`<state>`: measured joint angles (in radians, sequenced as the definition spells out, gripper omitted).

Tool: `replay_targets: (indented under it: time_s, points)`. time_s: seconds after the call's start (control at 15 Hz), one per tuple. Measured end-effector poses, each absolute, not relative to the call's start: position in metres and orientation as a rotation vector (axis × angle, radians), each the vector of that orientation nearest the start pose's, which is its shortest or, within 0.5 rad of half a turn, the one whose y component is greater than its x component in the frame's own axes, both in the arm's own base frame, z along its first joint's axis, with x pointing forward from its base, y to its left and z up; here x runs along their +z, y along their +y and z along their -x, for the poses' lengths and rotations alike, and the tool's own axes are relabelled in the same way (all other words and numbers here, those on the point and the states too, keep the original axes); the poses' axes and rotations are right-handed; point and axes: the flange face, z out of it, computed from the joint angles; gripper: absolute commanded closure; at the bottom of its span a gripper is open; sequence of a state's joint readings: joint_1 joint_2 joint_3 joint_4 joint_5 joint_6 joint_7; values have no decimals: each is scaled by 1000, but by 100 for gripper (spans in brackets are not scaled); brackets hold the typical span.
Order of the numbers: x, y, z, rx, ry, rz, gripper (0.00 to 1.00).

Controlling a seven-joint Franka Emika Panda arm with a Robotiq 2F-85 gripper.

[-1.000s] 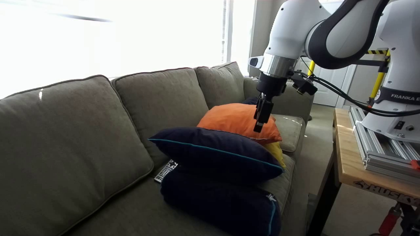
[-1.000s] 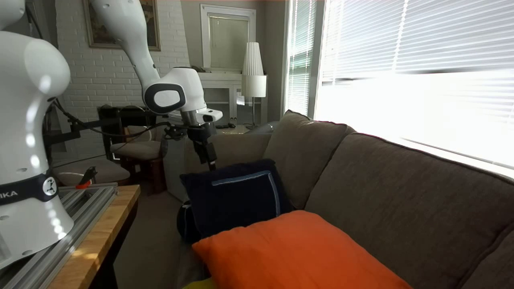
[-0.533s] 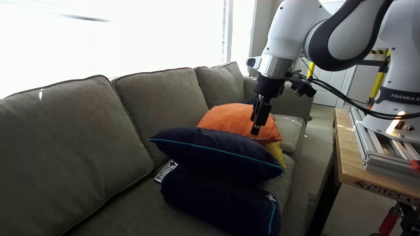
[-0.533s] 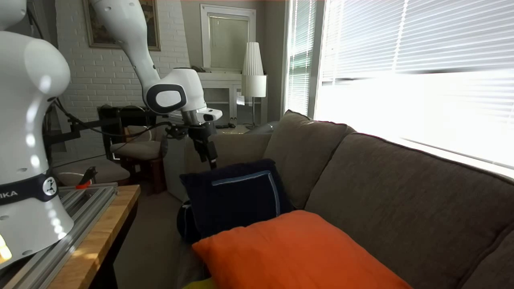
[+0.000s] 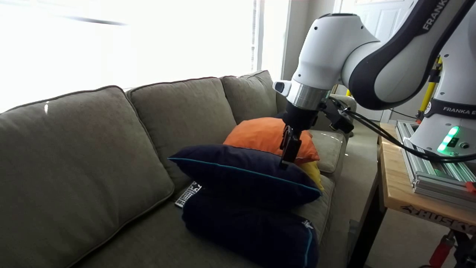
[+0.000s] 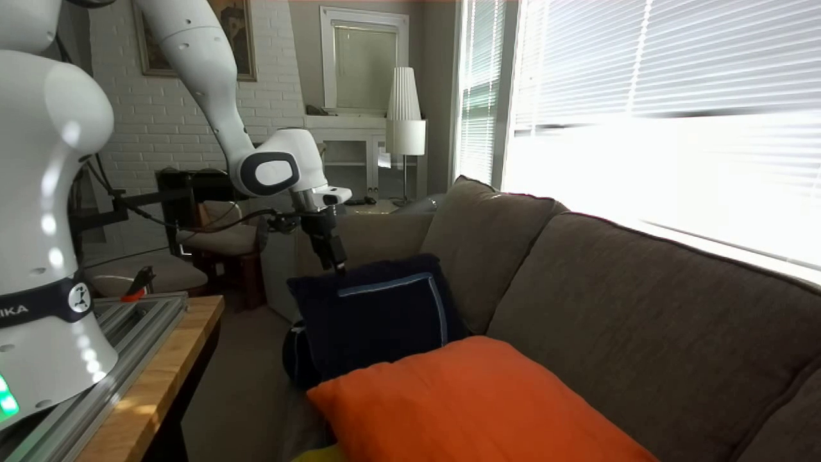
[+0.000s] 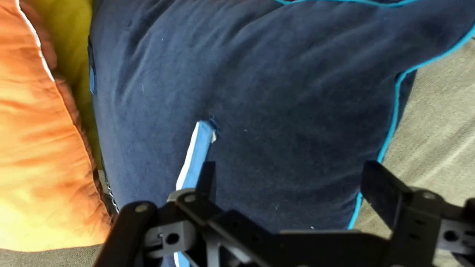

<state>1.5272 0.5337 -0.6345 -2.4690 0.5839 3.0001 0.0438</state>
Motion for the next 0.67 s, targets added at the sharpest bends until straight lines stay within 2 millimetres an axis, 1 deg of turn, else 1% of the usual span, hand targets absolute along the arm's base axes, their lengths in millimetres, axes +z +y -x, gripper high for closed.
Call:
replay_targets:
  time_s: [0.2,0.4,0.67]
  points:
    - [130,330,-350,-434,-605,3198,0]
    - [119,346,-353,-471,-609,3217,0]
    - [116,365,-355,-465,-534,3199,0]
